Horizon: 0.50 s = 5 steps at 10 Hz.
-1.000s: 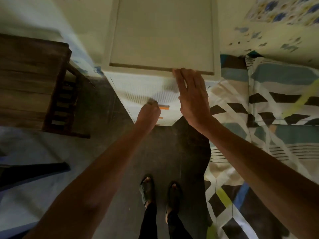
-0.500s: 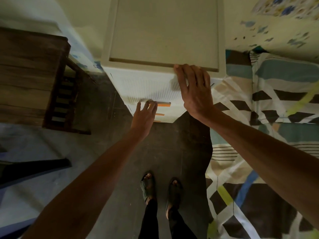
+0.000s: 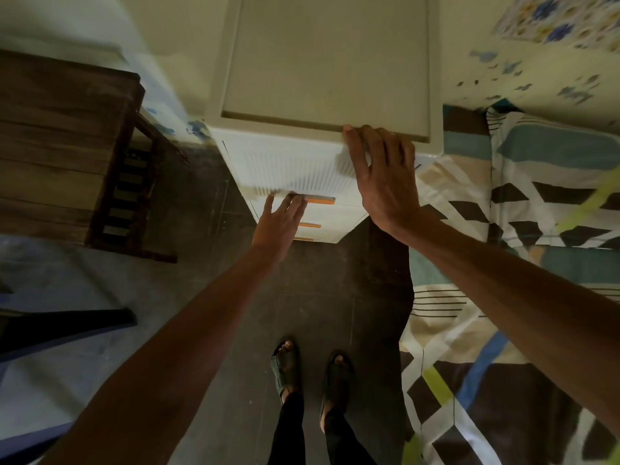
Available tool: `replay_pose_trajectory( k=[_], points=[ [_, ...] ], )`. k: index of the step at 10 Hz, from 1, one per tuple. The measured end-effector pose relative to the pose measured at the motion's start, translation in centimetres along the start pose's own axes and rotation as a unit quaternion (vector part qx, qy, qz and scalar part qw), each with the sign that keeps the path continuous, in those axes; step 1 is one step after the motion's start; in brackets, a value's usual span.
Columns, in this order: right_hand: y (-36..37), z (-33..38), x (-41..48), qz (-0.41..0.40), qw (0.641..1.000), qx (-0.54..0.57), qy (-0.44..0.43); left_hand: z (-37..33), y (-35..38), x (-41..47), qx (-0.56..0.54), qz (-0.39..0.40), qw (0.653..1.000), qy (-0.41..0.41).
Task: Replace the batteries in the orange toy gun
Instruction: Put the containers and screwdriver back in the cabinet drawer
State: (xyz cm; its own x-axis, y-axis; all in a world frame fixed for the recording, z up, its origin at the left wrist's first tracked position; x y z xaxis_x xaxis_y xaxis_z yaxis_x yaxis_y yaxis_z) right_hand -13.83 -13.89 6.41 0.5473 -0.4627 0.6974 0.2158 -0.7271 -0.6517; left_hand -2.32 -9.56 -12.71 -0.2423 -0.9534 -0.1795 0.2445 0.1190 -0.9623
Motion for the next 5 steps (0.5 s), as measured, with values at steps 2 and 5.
replay_pose_trajectory(
  k=[2,5],
  points=[
    [0.5,-0.8,0.3,0.104,0.991,0.078,0.041,0.5,-0.8,0.9,-0.114,-0.019,0.993,-0.007],
    [-2.5,-2.3,0.1,0.179,0.946,0.227,0.145,2.9,-5.9,-0.7,-0.354,-0.059,0.924,-0.127]
  ],
)
Point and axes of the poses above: each hand's wrist, its own x-axis towards the middle knuckle, its own y-axis out of the palm, z = x × y, the point moved 10 cm from there along x, towards the middle knuckle, and after that the axes turned 6 degrees about -z, right-handed, at the moved point
